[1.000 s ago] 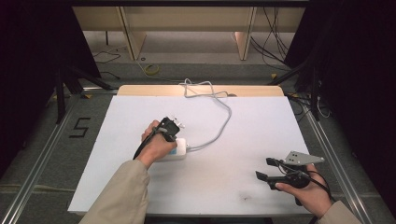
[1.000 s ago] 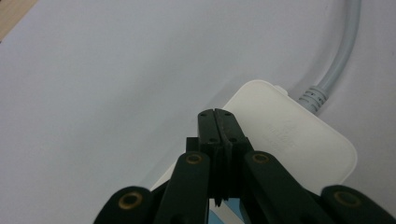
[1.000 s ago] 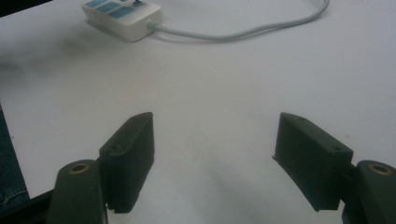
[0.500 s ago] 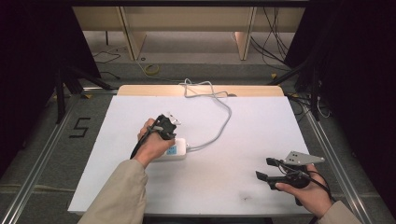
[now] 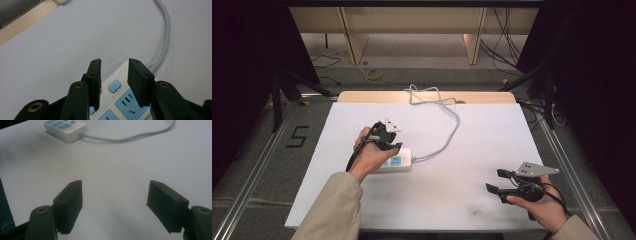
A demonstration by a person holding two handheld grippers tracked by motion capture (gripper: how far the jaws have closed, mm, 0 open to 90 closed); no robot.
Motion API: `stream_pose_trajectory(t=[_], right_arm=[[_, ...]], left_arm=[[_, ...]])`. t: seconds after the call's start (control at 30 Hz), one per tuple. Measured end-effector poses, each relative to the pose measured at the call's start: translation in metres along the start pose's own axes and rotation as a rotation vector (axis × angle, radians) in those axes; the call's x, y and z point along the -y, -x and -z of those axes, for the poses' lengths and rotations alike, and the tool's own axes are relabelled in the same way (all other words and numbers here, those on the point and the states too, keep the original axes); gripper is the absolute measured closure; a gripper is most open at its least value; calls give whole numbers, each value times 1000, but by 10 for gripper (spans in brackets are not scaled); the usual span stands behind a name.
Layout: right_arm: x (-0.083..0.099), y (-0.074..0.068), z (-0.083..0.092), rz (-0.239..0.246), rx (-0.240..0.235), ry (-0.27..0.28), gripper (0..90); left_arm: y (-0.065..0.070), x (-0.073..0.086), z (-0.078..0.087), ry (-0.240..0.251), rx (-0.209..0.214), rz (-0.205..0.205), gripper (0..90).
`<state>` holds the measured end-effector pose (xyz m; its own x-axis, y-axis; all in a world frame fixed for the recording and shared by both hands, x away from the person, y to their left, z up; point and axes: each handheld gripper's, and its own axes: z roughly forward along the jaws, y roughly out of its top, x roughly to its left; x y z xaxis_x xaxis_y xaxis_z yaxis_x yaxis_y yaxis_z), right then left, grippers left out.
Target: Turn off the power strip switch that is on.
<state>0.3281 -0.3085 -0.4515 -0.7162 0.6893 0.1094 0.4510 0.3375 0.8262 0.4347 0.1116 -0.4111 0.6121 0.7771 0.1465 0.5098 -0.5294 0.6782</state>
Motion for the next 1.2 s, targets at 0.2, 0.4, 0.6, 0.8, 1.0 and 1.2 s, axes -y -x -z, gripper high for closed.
stream_pose_trajectory(t=[0.2,0.4,0.6,0.8,1.0,1.2], right_arm=[[0,0,0,1,-2,1,291],[0,0,0,1,-1,1,291],[0,0,0,2,0,2,291],[0,0,0,2,0,1,291],[0,0,0,3,0,1,290],[0,0,0,2,1,1,290]], left_arm=[[4,1,5,13,10,5,535],[9,3,10,43,25,-11,452],[15,4,16,62,28,-16,396],[20,8,22,76,32,-49,357],[23,14,27,81,37,-39,332],[23,21,31,73,42,-33,310]])
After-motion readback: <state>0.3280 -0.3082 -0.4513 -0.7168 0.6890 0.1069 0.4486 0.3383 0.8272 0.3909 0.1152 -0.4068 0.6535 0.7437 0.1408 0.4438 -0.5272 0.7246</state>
